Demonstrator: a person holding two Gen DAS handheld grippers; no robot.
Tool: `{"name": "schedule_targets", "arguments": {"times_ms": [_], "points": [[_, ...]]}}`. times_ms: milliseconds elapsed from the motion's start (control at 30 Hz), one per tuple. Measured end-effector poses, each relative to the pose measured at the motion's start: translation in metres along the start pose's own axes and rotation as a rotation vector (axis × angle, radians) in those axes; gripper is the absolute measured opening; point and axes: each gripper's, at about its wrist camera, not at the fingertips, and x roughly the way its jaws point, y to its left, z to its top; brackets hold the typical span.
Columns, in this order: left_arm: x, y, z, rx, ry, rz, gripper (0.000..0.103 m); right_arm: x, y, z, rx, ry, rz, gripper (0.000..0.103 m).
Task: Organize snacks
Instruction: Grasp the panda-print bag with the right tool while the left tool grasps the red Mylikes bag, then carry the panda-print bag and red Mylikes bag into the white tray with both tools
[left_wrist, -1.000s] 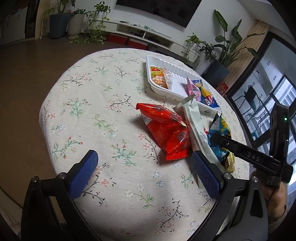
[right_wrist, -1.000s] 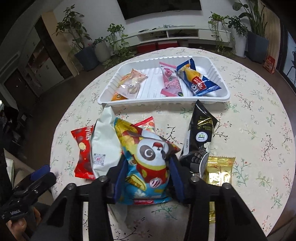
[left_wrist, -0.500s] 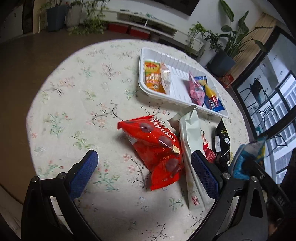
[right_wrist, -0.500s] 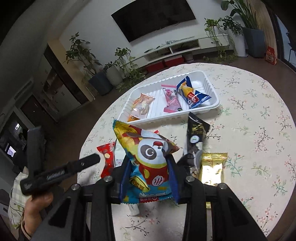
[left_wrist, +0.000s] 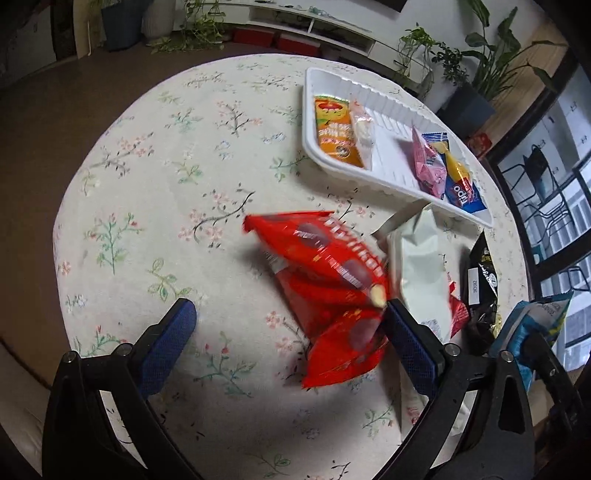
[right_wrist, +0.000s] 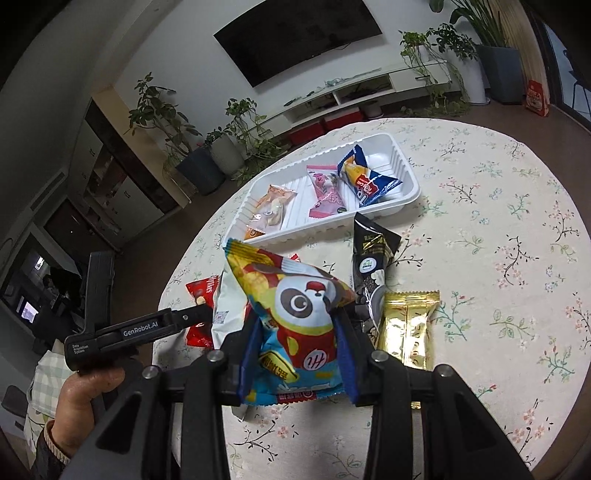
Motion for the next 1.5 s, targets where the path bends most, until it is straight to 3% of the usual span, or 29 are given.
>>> {"name": "schedule_targets", "arguments": {"times_ms": [167,267,333,400,600,733,1200,1367,1500], "points": [[0.012,-0.014,0.011,0.063,0.049,0.046,0.101,-0.001,0.001,0.0,-0.009,-0.001,-0.005,0.04],[0.021,-0.012,0.011,0.071,0.055,0.032,0.097,0.0,0.001,0.0,-0.009,0.0,-0.003,0.04],[0.021,-0.01,0.01,0.062,0.045,0.011,0.075,0.0,0.002,-0.001,-0.015,0.0,-0.005,0.04],[0.017,-0.009,0.012,0.051,0.026,-0.02,0.046,0.001,0.002,-0.002,-0.014,0.002,-0.004,0.04],[0.011,-0.01,0.015,0.059,0.02,-0.037,0.035,-0.001,0.001,-0.003,-0.014,-0.007,-0.007,0.04],[0.004,-0.003,0.011,0.072,0.004,-0.027,0.033,-0.005,0.0,-0.004,-0.011,-0.017,-0.007,0.04],[-0.048,0.018,-0.017,0.072,-0.058,-0.128,0.033,-0.034,-0.013,0.006,0.051,-0.062,0.038,0.04],[-0.074,0.03,-0.001,0.049,-0.102,-0.156,0.033,-0.061,-0.031,0.026,0.087,-0.122,0.02,0.04],[-0.09,0.031,0.026,0.078,-0.138,-0.129,0.033,-0.08,-0.047,0.052,0.09,-0.17,-0.025,0.04]]}}
